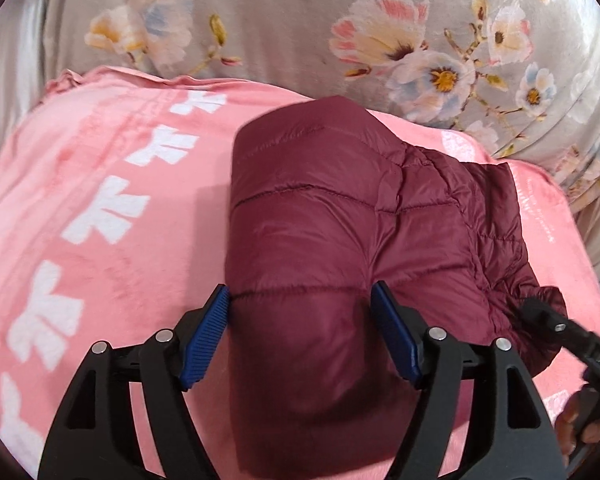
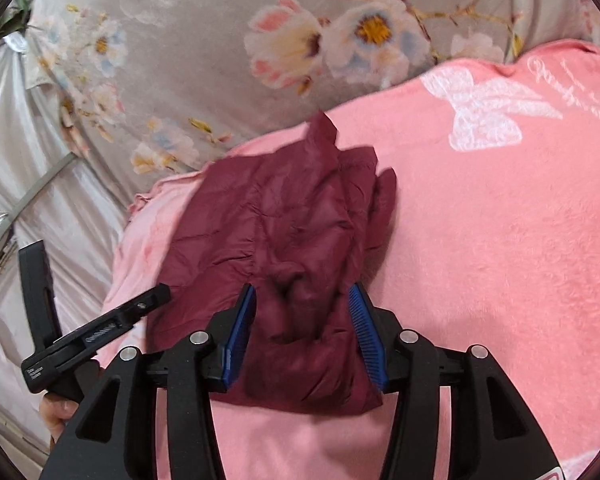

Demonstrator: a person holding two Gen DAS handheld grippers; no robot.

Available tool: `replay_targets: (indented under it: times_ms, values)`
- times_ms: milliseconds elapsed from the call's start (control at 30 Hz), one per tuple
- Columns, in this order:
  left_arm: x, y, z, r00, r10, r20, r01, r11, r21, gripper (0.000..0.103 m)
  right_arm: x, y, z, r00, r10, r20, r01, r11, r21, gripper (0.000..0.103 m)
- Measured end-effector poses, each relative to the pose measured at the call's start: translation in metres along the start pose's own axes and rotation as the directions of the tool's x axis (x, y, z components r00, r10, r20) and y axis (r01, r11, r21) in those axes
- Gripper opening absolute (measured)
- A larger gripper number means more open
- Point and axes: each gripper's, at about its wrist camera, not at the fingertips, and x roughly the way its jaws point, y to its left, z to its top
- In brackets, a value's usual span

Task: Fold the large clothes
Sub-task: 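Lower the folded bundle onto the blanket and open both tools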

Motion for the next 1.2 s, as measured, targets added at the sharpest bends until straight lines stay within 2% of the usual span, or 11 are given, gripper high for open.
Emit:
replay_targets:
  times_ms: [200,333,467,567,800,1000,1200]
  values:
    - [-0.022,-0.016,0.001,0.998,0.057,-0.007,-0.056,0.998,0.022,0.070,-0.014,0.032,0.014,0.998,-0.026,0.053,0.031,0.994,-0.102,0.046]
    - [-0.029,-0.030,0.001,0.995,0.098,-0.003,-0.098,0.994,0.058,0.070,-0.007,0.038,0.021,0.994,-0.084,0.071,0.093,0.986,-0.136,0.027]
    - [-0.029,-0.036,-0.001,0.995,0.098,-0.011,-0.097,0.993,0.064,0.071,0.001,0.036,0.020,0.993,-0.101,0.063,0.109,0.982,-0.153,0.014]
    - [-0.026,-0.038,-0.001,0.993,0.119,-0.007,-0.118,0.990,0.073,0.070,0.010,0.033,0.017,0.991,-0.130,0.042,0.135,0.977,-0.164,0.009]
    - [-0.007,-0.028,-0.007,0.988,0.149,-0.036,-0.147,0.988,0.057,0.070,0.030,0.006,0.003,0.984,-0.176,-0.031,0.171,0.977,-0.126,0.003]
    - [0.006,-0.012,-0.016,0.987,0.153,-0.058,-0.152,0.988,0.021,0.074,0.043,-0.011,-0.014,0.981,-0.183,-0.070,0.176,0.979,-0.100,0.001]
    - [0.017,-0.013,-0.027,0.985,0.161,-0.061,-0.159,0.987,0.037,0.077,0.052,-0.023,-0.023,0.981,-0.171,-0.095,0.165,0.984,-0.070,0.000]
